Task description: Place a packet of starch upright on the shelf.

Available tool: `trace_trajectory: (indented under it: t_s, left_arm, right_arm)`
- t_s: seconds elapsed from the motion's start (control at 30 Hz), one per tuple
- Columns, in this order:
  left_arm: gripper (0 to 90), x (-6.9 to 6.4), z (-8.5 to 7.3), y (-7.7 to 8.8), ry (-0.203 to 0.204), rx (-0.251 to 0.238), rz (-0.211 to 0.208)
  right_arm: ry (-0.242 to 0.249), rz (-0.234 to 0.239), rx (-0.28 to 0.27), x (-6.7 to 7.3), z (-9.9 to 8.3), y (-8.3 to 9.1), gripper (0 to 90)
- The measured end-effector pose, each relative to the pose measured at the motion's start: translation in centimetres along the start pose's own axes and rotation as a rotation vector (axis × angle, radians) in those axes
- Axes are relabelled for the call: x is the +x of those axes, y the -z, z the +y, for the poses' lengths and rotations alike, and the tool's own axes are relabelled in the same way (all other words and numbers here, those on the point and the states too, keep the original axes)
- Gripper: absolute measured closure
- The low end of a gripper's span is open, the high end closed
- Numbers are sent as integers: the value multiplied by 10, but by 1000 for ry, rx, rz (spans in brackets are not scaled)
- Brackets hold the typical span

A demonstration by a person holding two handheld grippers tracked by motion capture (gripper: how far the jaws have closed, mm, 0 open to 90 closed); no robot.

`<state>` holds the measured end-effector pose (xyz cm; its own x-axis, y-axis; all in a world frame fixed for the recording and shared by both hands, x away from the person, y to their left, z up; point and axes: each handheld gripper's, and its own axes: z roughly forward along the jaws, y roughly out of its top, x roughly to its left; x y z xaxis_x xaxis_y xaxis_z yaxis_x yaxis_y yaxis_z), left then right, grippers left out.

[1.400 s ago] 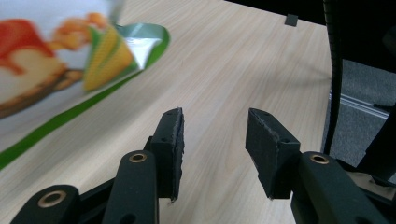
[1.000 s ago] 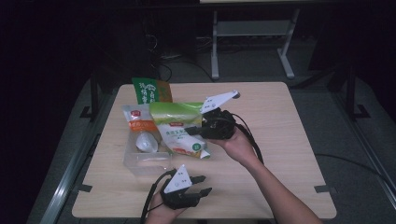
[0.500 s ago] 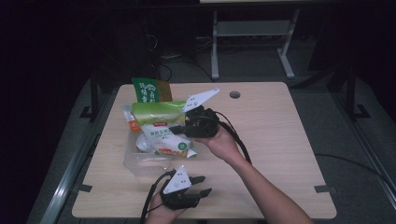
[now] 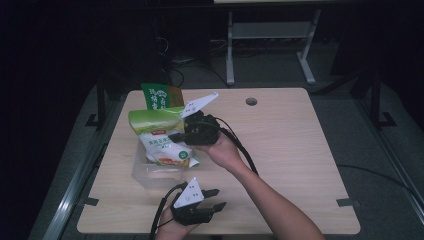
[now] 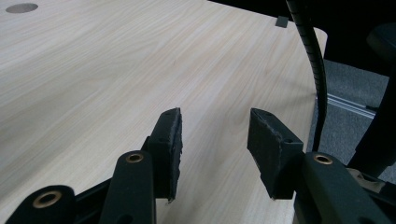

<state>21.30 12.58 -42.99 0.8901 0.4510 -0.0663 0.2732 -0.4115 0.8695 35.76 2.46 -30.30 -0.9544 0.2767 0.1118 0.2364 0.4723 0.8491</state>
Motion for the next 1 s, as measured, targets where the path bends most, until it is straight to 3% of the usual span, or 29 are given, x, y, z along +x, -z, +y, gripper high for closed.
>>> trace_trajectory:
  t_s: [0.27, 0.37, 0.53, 0.63, 1.0]
  left_arm:
    - [544, 0, 0, 3, 7, -9, 4]
    - [541, 0, 1, 4, -8, -6, 11]
    - [539, 0, 0, 5, 8, -20, 11]
    - [538, 0, 1, 5, 3, -19, 11]
    - [533, -1, 0, 5, 17, -19, 10]
  right_arm:
    - [-8, 31, 5, 1, 4, -20, 885]
    - [1, 39, 16, 2, 5, -28, 885]
    - [-7, 54, 43, 1, 5, -41, 885]
    - [-33, 73, 43, -3, 2, -50, 885]
    - [-48, 99, 69, -4, -3, -68, 885]
